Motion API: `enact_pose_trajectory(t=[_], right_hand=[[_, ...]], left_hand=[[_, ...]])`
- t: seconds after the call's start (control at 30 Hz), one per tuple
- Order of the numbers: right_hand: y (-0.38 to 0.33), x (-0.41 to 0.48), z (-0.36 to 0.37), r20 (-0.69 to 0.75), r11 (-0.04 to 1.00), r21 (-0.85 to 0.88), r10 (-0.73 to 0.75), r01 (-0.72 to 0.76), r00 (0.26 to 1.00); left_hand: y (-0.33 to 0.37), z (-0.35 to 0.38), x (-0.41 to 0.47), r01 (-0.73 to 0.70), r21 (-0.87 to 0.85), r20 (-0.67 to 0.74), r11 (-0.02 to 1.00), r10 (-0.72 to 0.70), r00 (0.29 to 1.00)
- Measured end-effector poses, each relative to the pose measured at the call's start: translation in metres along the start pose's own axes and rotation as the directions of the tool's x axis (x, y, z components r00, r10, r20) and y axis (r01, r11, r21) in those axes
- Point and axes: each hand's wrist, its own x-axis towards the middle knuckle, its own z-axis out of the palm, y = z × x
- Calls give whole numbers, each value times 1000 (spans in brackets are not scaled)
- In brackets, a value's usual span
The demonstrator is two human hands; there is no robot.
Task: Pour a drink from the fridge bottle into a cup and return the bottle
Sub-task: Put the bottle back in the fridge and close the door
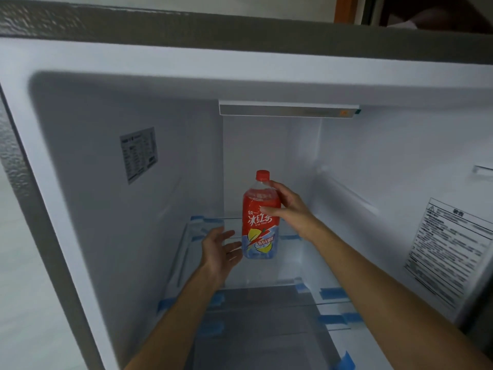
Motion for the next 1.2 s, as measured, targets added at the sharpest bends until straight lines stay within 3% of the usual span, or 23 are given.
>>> enact_pose_trajectory(t=[0.17, 0.27, 0.33, 0.43, 0.53, 0.7, 0.8, 1.2], right_hand=[[-2, -10, 10, -49, 993, -121, -1, -5, 999], [-8, -20, 14, -136, 969, -239, 22, -55, 990], [-10, -26, 13, -145, 924, -365, 64, -113, 987], [-14, -49, 14, -113, 830, -520, 166, -201, 980], [-23, -82, 19, -30, 723, -661, 242, -201, 970], [-39, -143, 35, -5, 382, -910, 383, -163, 924], [-50, -180, 50, -10, 313, -938, 408, -150, 913], [-92, -287, 79, -100, 301, -925, 397, -232, 912]], left_hand=[[3, 5, -5, -63, 204, 11, 977, 62, 998], [7, 9, -15, -170, 442, 73, 881, 154, 985], [5, 7, -18, -271, 688, 166, 673, 217, 962], [6, -1, -35, -410, 890, 358, 198, 254, 899], [8, -13, -50, -460, 881, 473, -110, 230, 851], [10, -31, -90, -408, 666, 616, -624, 151, 773], [10, -39, -113, -416, 595, 649, -687, 106, 753], [2, -63, -190, -540, 583, 662, -607, -29, 749]])
